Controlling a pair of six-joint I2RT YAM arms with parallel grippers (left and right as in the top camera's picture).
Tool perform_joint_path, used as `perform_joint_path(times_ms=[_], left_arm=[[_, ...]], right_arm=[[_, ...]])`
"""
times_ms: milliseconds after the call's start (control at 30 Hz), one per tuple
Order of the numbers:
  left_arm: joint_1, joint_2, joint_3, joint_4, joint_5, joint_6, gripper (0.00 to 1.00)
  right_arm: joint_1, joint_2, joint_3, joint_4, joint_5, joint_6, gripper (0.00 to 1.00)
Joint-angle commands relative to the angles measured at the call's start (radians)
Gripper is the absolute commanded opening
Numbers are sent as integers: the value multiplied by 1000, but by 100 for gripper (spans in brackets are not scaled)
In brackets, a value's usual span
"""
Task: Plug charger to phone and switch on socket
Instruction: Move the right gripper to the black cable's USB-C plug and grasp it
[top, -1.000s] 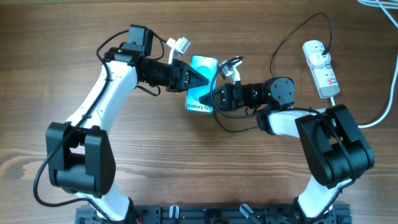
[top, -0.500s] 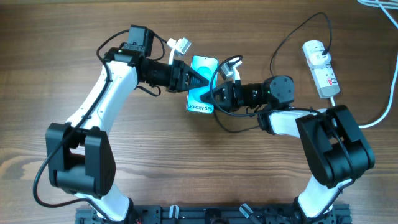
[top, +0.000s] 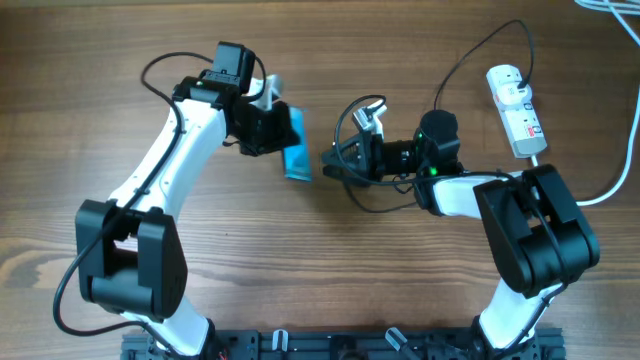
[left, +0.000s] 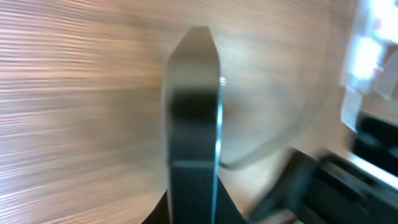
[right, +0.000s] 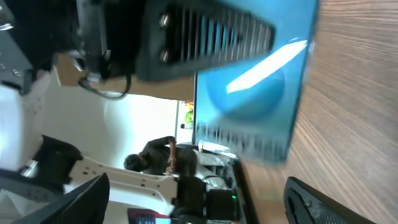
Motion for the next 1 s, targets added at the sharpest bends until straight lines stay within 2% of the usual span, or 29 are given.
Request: perform_joint_path(times_ms=[0, 100, 267, 433, 500, 633, 767, 800, 867, 967], left_arm=[[6, 11, 6, -9, -201, -73, 4], [-6, 19, 6, -9, -222, -73, 4], [-55, 19, 6, -17, -378, -125, 4], [-98, 19, 6, -17, -414, -155, 4], [-101, 19, 6, -17, -413, -178, 4], [-97, 19, 6, -22, -413, -178, 4], [-69, 19, 6, -19, -379, -182, 4], [-56, 19, 6, -16, -345, -181, 4], [-31, 19, 6, -5, -264, -181, 4], [13, 19, 6, 26, -130, -180, 4]], right_arm=[[-2, -3, -1, -125, 42, -251, 92], [-2, -3, -1, -239, 136, -368, 93], [-2, -3, -1, -444, 301, -535, 94], [-2, -3, -1, -467, 315, -524, 91], [-3, -16, 1, -442, 307, -457, 88], [-7, -157, 28, -518, 300, -493, 88], [-11, -294, 122, -915, 452, -669, 88], [-10, -317, 196, -1112, 558, -761, 89], [-10, -322, 340, -1396, 711, -882, 92], [-10, -319, 521, -1675, 881, -986, 95]])
